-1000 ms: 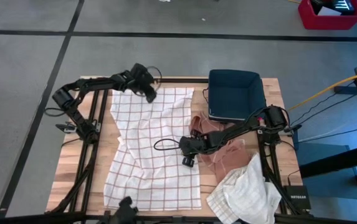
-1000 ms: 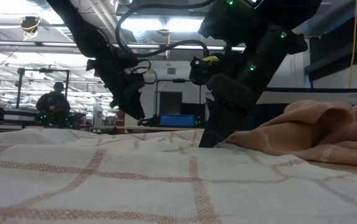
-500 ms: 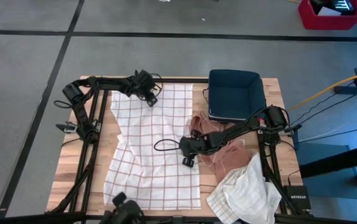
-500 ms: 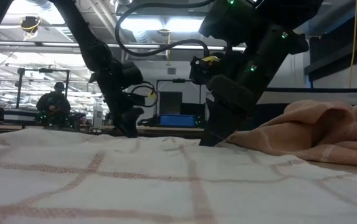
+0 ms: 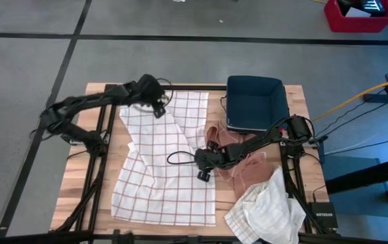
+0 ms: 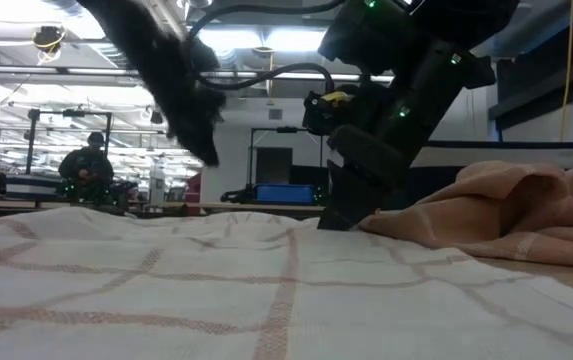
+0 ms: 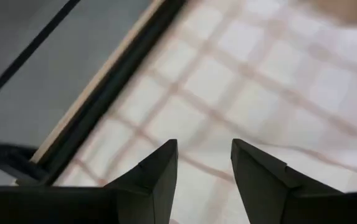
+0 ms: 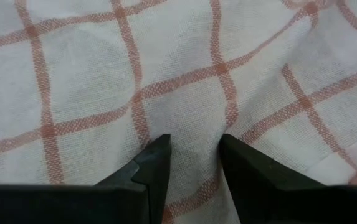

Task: Fold towel
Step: Fold the brown striped towel on the table

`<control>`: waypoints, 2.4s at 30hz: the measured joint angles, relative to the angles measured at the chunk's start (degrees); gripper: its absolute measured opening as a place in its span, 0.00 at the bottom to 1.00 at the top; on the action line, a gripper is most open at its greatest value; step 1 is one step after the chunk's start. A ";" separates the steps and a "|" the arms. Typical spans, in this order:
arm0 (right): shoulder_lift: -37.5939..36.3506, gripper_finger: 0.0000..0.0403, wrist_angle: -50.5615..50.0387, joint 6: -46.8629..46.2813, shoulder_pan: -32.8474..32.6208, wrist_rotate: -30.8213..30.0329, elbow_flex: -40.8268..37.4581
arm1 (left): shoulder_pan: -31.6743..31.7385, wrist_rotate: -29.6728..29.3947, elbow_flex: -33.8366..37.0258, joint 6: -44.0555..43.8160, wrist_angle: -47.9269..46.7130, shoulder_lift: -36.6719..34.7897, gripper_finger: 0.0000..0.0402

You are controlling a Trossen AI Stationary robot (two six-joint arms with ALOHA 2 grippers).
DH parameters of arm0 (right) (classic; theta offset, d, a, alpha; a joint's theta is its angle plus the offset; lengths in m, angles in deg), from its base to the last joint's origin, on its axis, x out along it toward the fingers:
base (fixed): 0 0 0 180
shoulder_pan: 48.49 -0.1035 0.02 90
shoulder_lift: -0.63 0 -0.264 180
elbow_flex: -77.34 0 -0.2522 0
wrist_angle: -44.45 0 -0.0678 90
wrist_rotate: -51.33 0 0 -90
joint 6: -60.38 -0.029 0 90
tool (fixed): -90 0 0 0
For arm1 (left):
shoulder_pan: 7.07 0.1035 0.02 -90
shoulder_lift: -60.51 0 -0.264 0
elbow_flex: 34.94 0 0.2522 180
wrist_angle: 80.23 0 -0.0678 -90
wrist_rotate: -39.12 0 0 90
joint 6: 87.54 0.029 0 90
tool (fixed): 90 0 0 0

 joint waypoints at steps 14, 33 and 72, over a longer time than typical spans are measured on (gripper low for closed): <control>0.03 0.36 2.32 0.75 0.03 -0.05 -0.07 | -47.62 -3.97 17.33 -39.05 -22.98 -30.12 0.36; 5.51 0.36 9.97 21.06 6.04 -1.03 14.49 | -67.69 -4.84 36.71 -74.96 -8.46 -26.16 0.36; 4.51 0.36 5.56 24.49 9.33 8.83 18.43 | -81.03 -2.75 37.12 -95.59 -4.50 -25.92 0.36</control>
